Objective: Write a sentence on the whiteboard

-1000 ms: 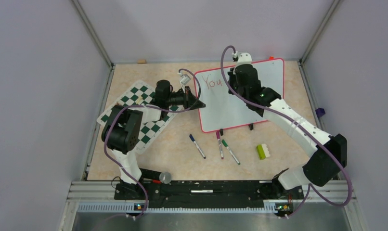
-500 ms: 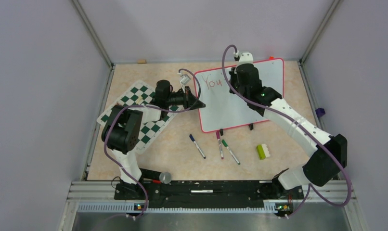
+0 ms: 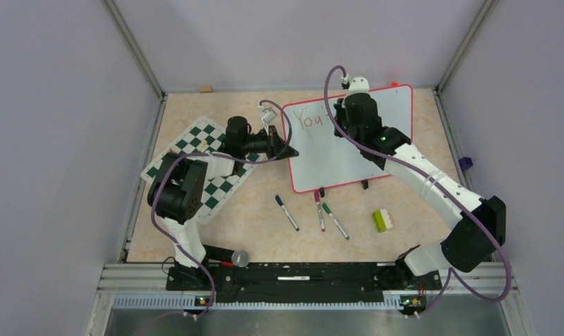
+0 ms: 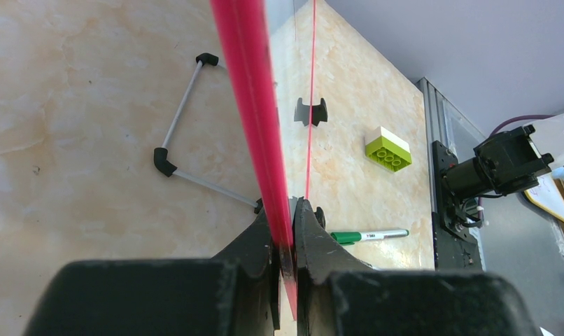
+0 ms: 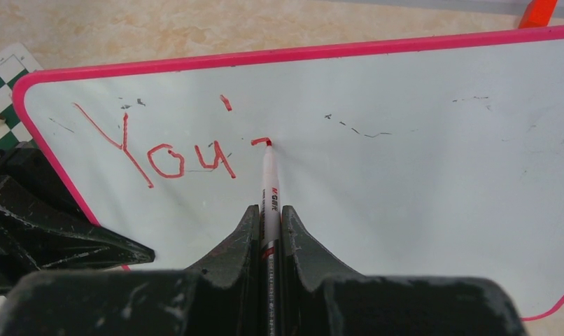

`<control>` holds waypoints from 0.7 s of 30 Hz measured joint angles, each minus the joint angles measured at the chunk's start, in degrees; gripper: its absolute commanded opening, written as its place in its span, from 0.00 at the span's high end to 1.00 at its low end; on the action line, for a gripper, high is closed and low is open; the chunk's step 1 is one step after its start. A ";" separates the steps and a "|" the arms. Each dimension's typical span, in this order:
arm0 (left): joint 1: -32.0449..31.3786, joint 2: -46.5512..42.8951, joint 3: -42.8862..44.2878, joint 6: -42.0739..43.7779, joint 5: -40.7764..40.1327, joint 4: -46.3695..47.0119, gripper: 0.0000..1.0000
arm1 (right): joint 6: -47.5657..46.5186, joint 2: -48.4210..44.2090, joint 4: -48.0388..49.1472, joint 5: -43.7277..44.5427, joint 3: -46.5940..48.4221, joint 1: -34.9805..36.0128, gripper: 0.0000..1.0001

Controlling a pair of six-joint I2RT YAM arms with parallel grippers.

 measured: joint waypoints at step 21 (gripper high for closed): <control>0.02 0.00 -0.13 -0.04 -0.04 0.07 1.00 | 0.96 -1.55 -0.48 -1.20 -3.28 -0.26 1.00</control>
